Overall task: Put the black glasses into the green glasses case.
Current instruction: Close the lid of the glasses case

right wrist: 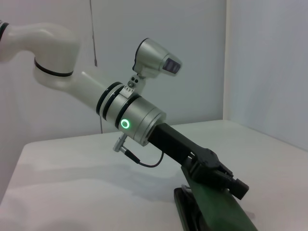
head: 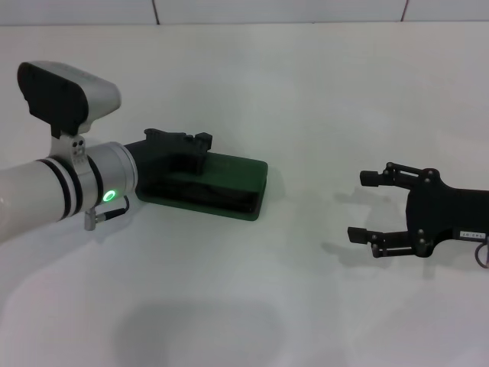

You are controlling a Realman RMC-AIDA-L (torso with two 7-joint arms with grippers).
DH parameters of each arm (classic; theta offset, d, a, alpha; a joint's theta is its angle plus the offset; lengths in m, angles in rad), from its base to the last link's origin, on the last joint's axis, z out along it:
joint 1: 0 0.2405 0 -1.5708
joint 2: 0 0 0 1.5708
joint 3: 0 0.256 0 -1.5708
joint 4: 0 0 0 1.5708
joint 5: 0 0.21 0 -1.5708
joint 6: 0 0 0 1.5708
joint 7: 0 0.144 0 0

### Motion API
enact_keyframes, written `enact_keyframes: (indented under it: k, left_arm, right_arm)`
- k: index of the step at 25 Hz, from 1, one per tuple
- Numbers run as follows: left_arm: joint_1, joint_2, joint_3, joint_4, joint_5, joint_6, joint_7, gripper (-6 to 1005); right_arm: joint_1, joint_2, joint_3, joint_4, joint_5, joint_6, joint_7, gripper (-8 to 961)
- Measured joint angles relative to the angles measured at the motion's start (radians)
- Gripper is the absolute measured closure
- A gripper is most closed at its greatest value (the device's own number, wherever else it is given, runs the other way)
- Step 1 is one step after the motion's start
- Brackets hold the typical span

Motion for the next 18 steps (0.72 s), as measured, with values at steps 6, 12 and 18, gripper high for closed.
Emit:
enact_keyframes:
  k: [6, 12, 18]
  left_arm:
    - [0.002, 0.003, 0.001, -0.031, -0.099, 0.007, 0.095, 999]
    - [0.009, 0.002, 0.001, -0.054, -0.179, 0.029, 0.227, 1000]
    - [0.007, 0.003, -0.005, -0.121, -0.338, 0.072, 0.409, 998]
  right_arm:
    - [0.0, 0.0, 0.0, -0.002, 0.0, 0.0, 0.012, 64]
    - [0.001, 0.002, 0.0, -0.003, 0.0, 0.0, 0.02, 64]
    - [0.002, 0.002, 0.0, -0.005, 0.0, 0.002, 0.026, 64]
